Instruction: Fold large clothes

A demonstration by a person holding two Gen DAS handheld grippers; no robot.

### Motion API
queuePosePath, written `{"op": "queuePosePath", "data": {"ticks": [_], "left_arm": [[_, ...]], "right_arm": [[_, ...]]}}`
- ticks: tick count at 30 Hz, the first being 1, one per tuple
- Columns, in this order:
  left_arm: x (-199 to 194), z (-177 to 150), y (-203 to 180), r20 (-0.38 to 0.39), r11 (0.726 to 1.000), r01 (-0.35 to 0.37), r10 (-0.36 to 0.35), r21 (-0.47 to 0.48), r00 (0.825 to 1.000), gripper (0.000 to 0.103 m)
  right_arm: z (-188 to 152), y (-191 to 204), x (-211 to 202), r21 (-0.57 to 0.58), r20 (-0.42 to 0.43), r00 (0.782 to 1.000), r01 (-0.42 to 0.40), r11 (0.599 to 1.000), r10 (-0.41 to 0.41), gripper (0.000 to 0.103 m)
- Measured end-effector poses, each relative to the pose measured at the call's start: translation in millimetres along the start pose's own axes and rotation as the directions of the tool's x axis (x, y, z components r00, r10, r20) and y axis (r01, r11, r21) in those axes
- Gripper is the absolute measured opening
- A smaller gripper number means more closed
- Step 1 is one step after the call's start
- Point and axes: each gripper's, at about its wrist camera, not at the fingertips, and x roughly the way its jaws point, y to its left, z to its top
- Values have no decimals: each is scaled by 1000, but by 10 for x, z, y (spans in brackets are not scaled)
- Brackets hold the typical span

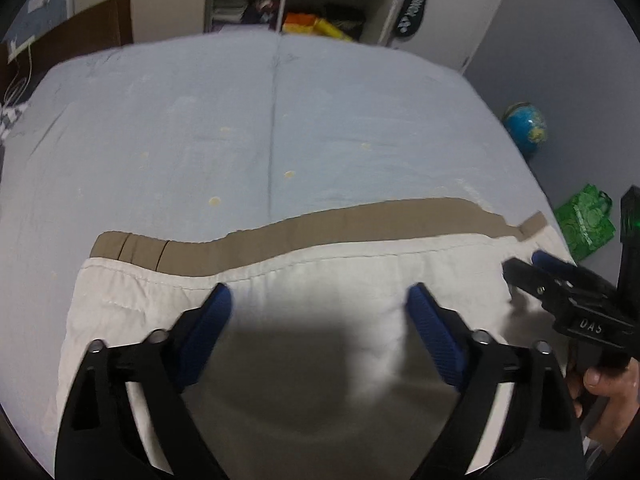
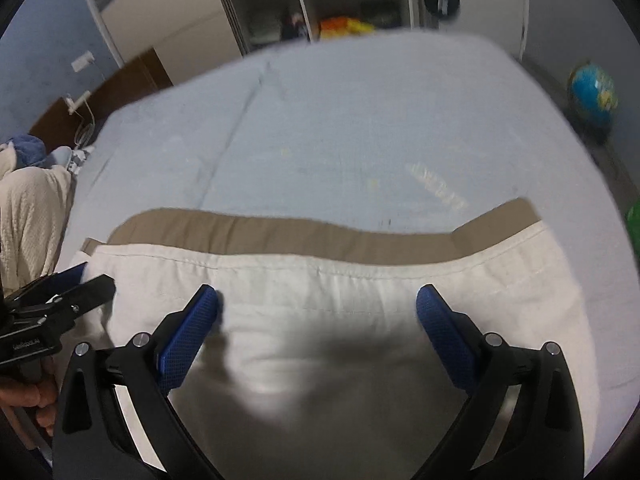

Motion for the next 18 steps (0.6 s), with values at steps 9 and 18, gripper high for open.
{"op": "queuePosePath", "data": {"ticks": [9,18], "left_arm": [[-96,-187,458,4,976,162,-164,-143,987,89],[-699,-671,1051,104,941,226,-206,-253,973,90]], "right_arm": [[32,-372,-89,67,13,1000,-22,998,21,95],[-374,-1383,-667,188,40,995,84,979,-93,95]]}}
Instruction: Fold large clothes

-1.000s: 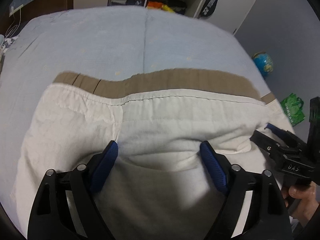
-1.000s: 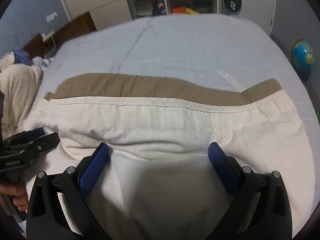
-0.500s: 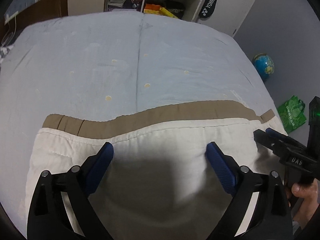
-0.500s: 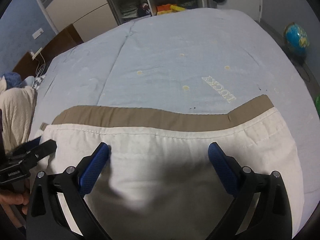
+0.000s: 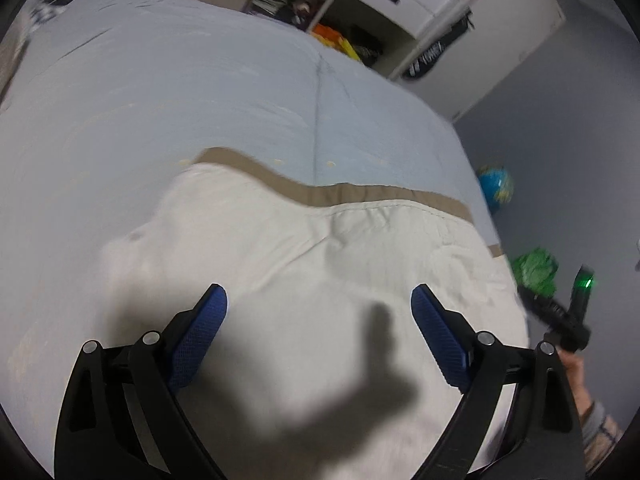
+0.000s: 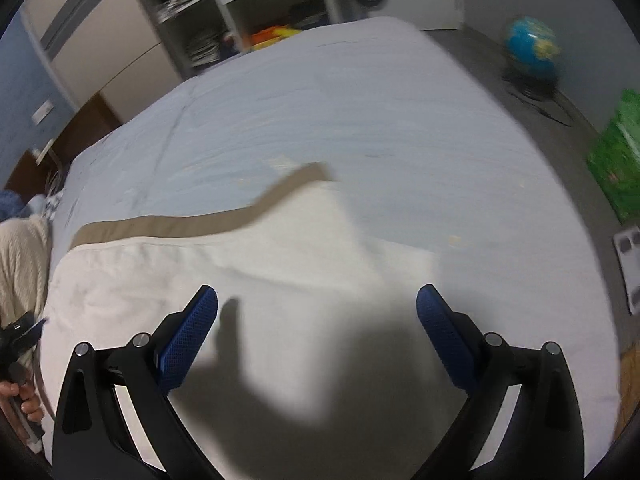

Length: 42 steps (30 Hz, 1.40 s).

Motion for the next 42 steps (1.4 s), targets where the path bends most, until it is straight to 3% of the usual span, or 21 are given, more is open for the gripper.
{"op": "queuePosePath", "data": {"ticks": [3,7,15,26,36,42], "left_arm": [[-317,-158,106,42,1000,4,-3,-29,999,91],[-642,-399,140,78,999,-23,26,-32,997,94],[-1013,-960,-64,75,997,-48,44,58,996,96],[-1350,-1783,-517,118,976,-101,79,195,990,96],[-1568,-2341,-784,148,948,-169,132,270,980,96],[-1726,-2654,-826,184,945,-183,136,271,973,96]], "right_arm": [[-156,-302,-255,50,29,1000,-7,999,5,95],[-464,-411,-561,45,48,999,-27,999,25,95],[-1223,-108,-1149,-62,78,995,-59,996,64,95],[-1963,278,-1850,-174,131,985,-88,981,111,95],[-2463,451,-2372,-215,172,976,-95,972,133,95],[-2756,597,-2548,-269,192,972,-79,960,134,95]]}}
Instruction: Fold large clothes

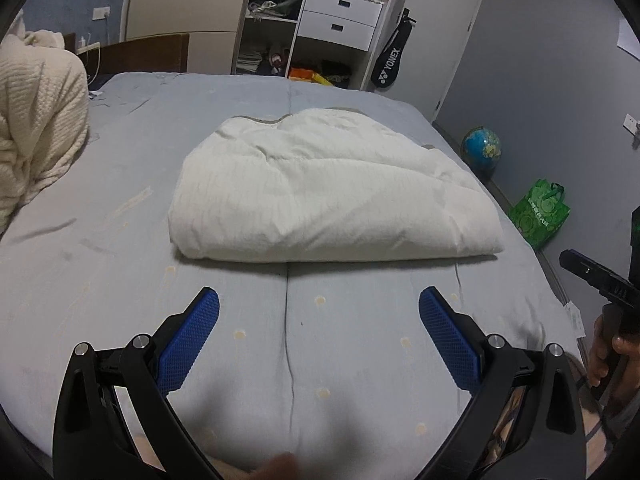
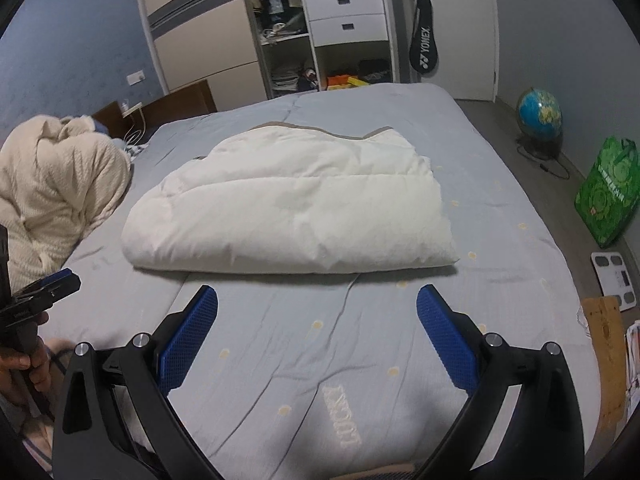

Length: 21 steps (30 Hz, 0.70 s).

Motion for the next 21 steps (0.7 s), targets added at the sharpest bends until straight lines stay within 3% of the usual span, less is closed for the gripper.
{"op": "queuePosePath", "data": {"ticks": [12,21], "left_arm": [[-127,-190,-187,44,998,-37,34,52,998,96],[-129,-221,-227,58,996,-42,37,78,998,96]], "right_arm": [[-336,203,-184,-78,54,998,33,996,-29,95],[-395,215,-107,-96,27,998,55,994,-52,95]]}}
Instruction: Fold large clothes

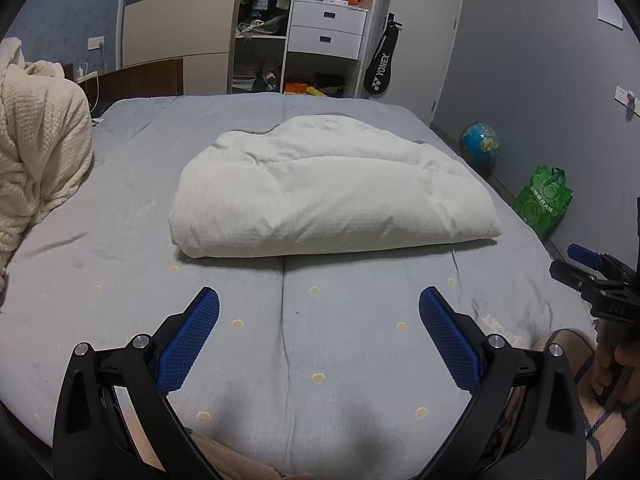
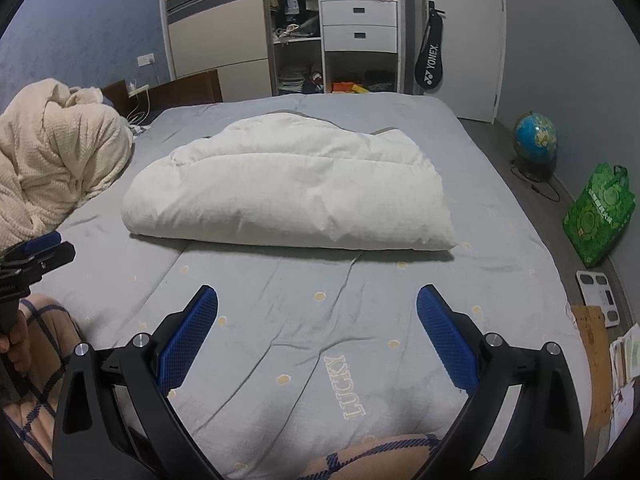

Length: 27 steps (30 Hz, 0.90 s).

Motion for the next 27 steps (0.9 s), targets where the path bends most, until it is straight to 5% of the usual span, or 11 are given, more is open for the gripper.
{"op": "queuePosePath", "data": {"ticks": [27], "left_arm": [[0,2,27,-2,1000,0,0,-9,1000,96]], "right_arm": [[-24,-39,53,19,-14,1000,-2,1000,2,95]]}}
